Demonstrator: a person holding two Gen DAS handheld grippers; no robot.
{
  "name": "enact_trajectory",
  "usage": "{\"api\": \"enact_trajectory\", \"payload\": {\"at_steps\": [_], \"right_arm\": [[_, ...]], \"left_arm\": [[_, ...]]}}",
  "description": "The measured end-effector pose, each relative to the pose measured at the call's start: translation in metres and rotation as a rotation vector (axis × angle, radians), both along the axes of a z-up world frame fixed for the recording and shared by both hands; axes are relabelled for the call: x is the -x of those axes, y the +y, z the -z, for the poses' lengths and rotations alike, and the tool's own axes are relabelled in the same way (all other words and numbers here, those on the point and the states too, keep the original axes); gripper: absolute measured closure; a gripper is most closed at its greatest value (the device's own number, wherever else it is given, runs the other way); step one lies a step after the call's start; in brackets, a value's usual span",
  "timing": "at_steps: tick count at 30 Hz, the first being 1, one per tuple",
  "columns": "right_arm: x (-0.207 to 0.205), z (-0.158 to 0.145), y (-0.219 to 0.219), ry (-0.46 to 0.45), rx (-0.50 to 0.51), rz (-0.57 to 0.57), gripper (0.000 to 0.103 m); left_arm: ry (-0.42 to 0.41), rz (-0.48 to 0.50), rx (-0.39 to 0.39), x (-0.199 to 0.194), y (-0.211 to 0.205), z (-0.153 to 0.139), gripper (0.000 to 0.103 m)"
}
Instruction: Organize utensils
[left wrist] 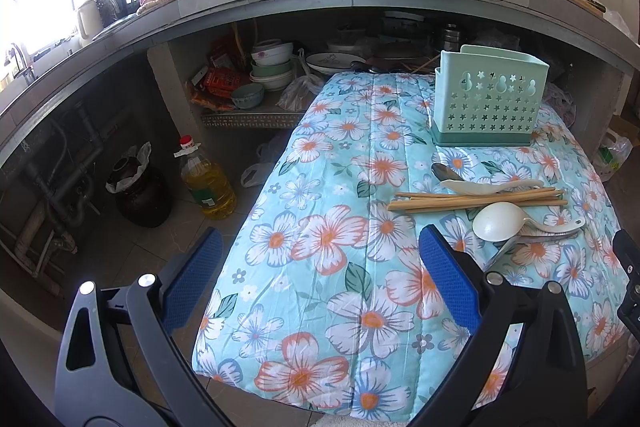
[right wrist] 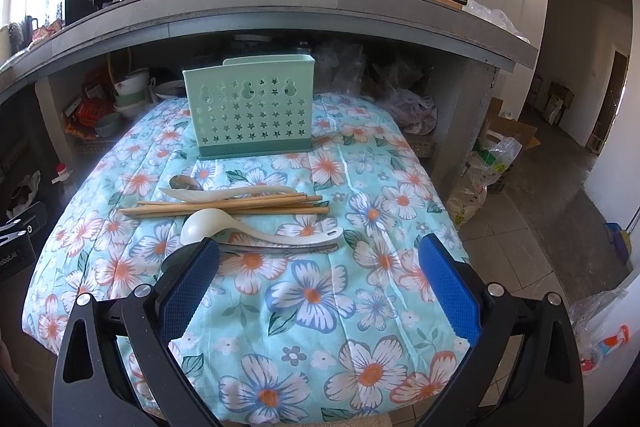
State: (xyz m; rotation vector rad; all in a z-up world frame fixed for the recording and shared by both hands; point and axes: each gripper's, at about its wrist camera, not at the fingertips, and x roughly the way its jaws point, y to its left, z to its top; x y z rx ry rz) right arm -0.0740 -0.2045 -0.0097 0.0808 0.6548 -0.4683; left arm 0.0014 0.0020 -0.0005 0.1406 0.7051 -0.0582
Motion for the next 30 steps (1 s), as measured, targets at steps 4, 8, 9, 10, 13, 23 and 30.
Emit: {"api": "enact_trajectory", "payload": {"at_steps": [4,8,9,10,13,23,30], "right_arm": [[-0.0002,-0.0004,0.0007,-0.001,-0.001,-0.001,0.006],[0.0001,-0.0007,0.0004,-0.002,-0.002,-0.001,0.006],[0.0002,-0.0006,0.0005,-0.003,-0.002,-0.001,0.006],[0.0,-0.0005,0.0007,-0.002,-0.002,-0.001,0.006],[-0.0001,-0.0005,0.0007,-0.003,-0.001,-0.002,0.006],[0.0006,-0.0031,0.0027,-0.007,0.003,0.0,0.006],[0.0011,-0.0036,0.0024,-0.008,0.0,-0.001,0.006]], "left_arm": [[0.0,-0.002,0.001,0.0003,-0.0001,0.0,0.008],[0.001,-0.003,0.0,-0.0003,-0.0012,-0.0013,0.008],[0.0,-0.003,0.0,-0.0001,-0.0014,-0.0013,0.008],[0.002,-0.003,0.0,0.0001,-0.0014,-0.0011,0.008],[0.006,-0.006,-0.003,-0.0002,0.0005,0.004,0.008],[0.007,-0.005,-0.004,-0.0004,0.0014,0.0049,0.008],[0.007,-0.008,-0.007,0.0005,0.0061,0.0062,0.008]]}}
